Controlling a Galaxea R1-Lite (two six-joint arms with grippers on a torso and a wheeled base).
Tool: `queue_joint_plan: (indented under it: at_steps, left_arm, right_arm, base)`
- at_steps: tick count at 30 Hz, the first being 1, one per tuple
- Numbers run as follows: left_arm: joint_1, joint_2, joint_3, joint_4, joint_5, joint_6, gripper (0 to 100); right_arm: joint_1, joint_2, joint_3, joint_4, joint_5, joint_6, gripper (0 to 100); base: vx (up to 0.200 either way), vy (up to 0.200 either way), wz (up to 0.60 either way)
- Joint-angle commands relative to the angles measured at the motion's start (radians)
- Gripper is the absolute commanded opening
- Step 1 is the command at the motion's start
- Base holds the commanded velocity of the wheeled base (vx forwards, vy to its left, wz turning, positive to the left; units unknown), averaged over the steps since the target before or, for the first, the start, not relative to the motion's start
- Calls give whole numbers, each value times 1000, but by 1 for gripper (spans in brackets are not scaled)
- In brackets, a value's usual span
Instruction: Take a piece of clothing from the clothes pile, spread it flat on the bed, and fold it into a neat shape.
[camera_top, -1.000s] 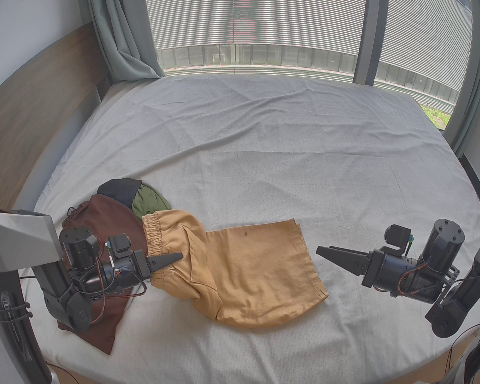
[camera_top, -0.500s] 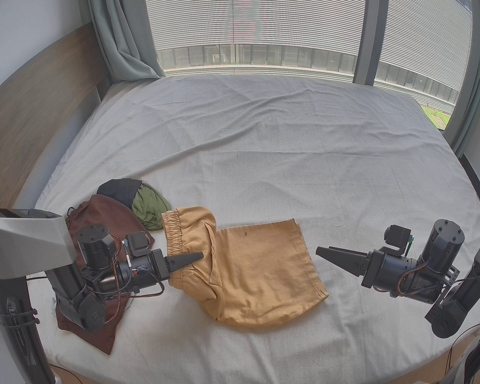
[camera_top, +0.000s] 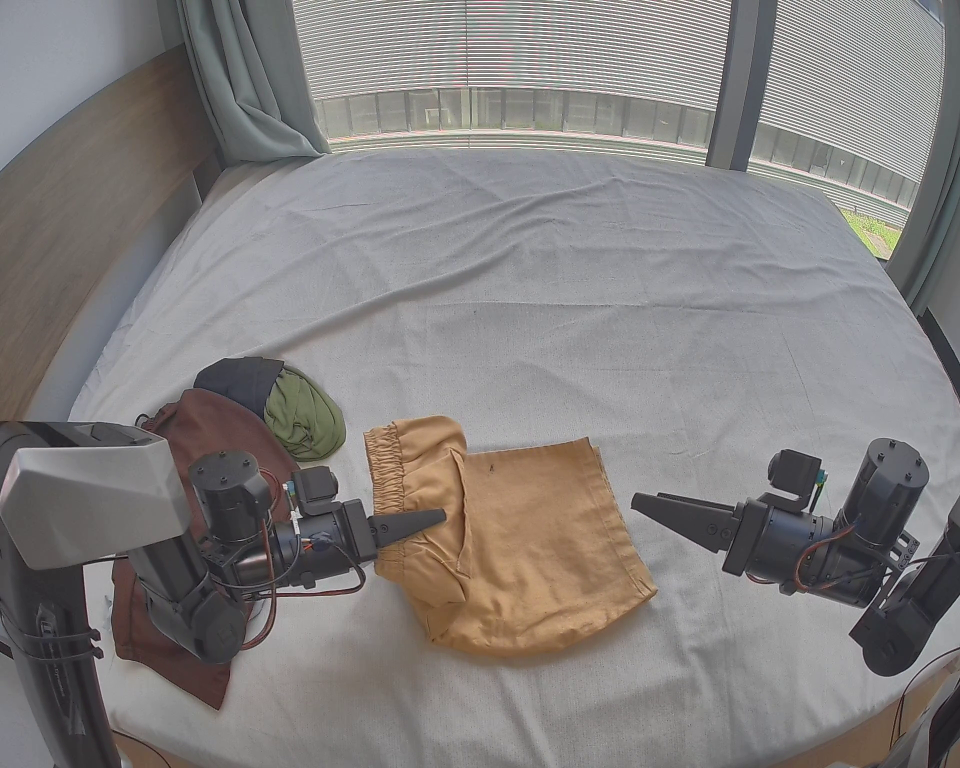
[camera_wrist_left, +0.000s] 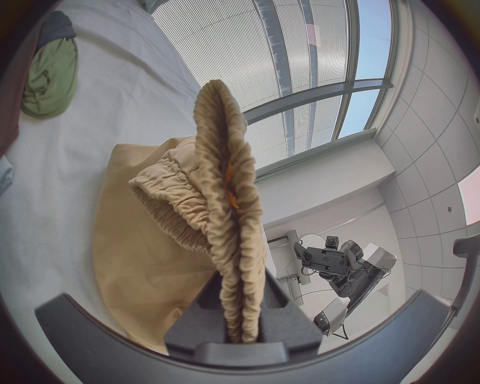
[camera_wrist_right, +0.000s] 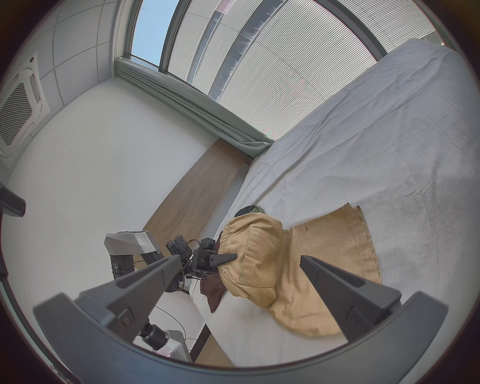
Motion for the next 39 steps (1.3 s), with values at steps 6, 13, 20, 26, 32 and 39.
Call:
queue_joint_plan:
  at_steps: [6, 13, 20, 26, 32, 39]
  left_arm:
    - [-49, 73, -49, -2, 25, -16, 0]
    - [-68, 112, -92, -2, 26, -19, 0]
    - [-105, 152, -167, -1, 55, -70, 0]
    - [-135, 190, -222, -1, 58, -93, 0]
    - [-149, 231, -274, 1, 64, -94, 0]
    - [-169, 267, -299, 1, 66, -94, 0]
  right_arm:
    - [-8, -1, -16, -2, 1, 4, 100]
    - [-11, 2, -27, -27, -6, 9, 100]
    - [-26, 1, -33, -27, -6, 9, 100]
    - [-34, 2, -36, -27, -4, 7, 100]
    - [-38, 1, -36, -27, -4, 7, 100]
    - [-38, 1, -42, -27, -3, 7, 100]
  base:
    - [0, 0, 0]
    - [0, 0, 0]
    - [0, 0, 0]
    - [0, 0, 0]
    - [0, 0, 0]
    - [0, 0, 0]
